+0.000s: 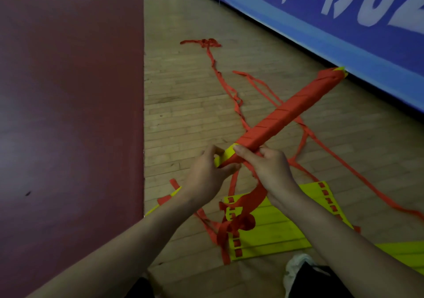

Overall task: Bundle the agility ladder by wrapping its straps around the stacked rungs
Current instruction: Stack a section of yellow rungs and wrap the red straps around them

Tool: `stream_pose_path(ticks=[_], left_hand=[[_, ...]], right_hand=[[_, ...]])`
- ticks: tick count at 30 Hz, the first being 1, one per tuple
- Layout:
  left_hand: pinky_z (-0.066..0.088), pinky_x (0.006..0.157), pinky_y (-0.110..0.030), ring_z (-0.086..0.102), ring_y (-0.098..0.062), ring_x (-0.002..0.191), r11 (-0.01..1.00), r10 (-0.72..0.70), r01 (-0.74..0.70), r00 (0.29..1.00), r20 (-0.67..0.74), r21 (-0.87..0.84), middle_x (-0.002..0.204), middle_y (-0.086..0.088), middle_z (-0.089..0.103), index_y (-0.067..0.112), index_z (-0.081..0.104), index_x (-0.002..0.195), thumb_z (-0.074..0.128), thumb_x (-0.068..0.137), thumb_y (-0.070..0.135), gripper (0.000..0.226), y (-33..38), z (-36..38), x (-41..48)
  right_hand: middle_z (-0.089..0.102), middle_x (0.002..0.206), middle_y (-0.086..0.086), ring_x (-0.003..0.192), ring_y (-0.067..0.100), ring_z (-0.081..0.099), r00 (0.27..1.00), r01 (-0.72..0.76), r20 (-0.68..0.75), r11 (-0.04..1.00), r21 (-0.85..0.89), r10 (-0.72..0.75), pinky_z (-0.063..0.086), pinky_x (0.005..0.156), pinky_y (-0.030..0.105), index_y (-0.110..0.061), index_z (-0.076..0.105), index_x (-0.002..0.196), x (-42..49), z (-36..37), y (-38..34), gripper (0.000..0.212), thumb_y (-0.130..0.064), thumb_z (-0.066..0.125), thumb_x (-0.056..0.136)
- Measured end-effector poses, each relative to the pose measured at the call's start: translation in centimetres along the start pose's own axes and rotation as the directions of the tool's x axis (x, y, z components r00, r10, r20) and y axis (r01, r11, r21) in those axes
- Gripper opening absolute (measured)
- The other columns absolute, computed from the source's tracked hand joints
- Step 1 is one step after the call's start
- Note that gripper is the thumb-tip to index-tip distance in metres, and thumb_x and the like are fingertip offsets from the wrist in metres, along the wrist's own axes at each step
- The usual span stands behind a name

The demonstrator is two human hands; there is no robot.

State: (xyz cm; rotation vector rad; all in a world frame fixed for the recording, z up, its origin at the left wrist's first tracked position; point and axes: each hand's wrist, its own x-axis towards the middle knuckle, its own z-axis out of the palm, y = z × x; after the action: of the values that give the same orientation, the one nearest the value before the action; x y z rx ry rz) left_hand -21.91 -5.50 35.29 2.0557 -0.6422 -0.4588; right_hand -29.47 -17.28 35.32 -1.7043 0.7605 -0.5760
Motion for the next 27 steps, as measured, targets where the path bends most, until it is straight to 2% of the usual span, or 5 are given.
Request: stream_pose_path(ticks=[4, 7, 13, 18, 27], left_hand=[[0.048, 0.072, -0.035, 0.061, -0.022, 0.086, 1.0, 0.008, -0.008, 1.0, -0.007, -0.003, 0.098, -0.006, 0.062, 0.017, 0.057, 0.106, 0.081, 0.074, 0.036, 0.044, 0.6, -0.6, 0.1], [0.055, 0.077, -0.032, 0.065, -0.016, 0.088, 0.991, -0.023, 0.051, 0.977, 0.213, -0.125, 0.101, 0.001, 0.063, 0.024, 0.057, 0.11, 0.08, 0.076, 0.029, 0.042, 1.3, -2.5, -0.1], [0.057, 0.074, -0.034, 0.07, -0.029, 0.086, 0.813, 0.014, 0.396, 0.719, 0.695, -0.427, 0.114, -0.016, 0.069, 0.011, 0.057, 0.125, 0.069, 0.084, 0.018, 0.043, 1.0, -4.6, -0.7], [0.055, 0.064, -0.031, 0.064, -0.018, 0.068, 0.634, 0.171, 0.556, 0.577, 0.798, -0.538, 0.098, -0.011, 0.069, 0.007, 0.061, 0.12, 0.085, 0.066, 0.027, 0.063, -0.6, -5.3, 0.1], [0.044, 0.049, -0.023, 0.052, -0.014, 0.054, 0.779, 0.073, 0.38, 0.735, 0.674, -0.499, 0.073, -0.002, 0.057, -0.005, 0.048, 0.131, 0.062, 0.084, 0.023, 0.056, 0.2, -4.8, 0.1]], right_hand=[[0.045, 0.048, -0.005, 0.043, 0.006, 0.039, 0.992, -0.125, 0.043, 0.974, 0.191, 0.119, 0.031, 0.044, 0.023, -0.014, 0.067, 0.066, 0.1, 0.1, -0.1, 0.023, -0.031, 0.078, 0.077], [0.041, 0.046, -0.002, 0.036, 0.005, 0.035, 0.989, -0.14, 0.074, 0.958, 0.251, 0.126, 0.028, 0.036, 0.018, -0.014, 0.064, 0.063, 0.2, -0.7, -0.6, 0.023, -0.025, 0.076, 0.079], [0.04, 0.044, -0.003, 0.029, 0.003, 0.031, 0.978, -0.136, 0.205, 0.882, 0.452, 0.046, 0.023, 0.03, 0.015, -0.012, 0.059, 0.068, 0.4, -1.4, -1.5, 0.019, -0.018, 0.071, 0.081], [0.038, 0.045, 0.0, 0.029, 0.006, 0.03, 0.952, -0.084, 0.297, 0.865, 0.495, -0.077, 0.021, 0.031, 0.016, -0.014, 0.065, 0.07, 0.5, -1.9, -1.8, 0.021, -0.031, 0.076, 0.064], [0.048, 0.048, -0.005, 0.04, 0.005, 0.04, 0.935, 0.032, 0.343, 0.986, 0.162, -0.087, 0.032, 0.04, 0.017, -0.004, 0.065, 0.083, 0.9, -2.8, -1.4, 0.042, -0.042, 0.069, 0.068]])
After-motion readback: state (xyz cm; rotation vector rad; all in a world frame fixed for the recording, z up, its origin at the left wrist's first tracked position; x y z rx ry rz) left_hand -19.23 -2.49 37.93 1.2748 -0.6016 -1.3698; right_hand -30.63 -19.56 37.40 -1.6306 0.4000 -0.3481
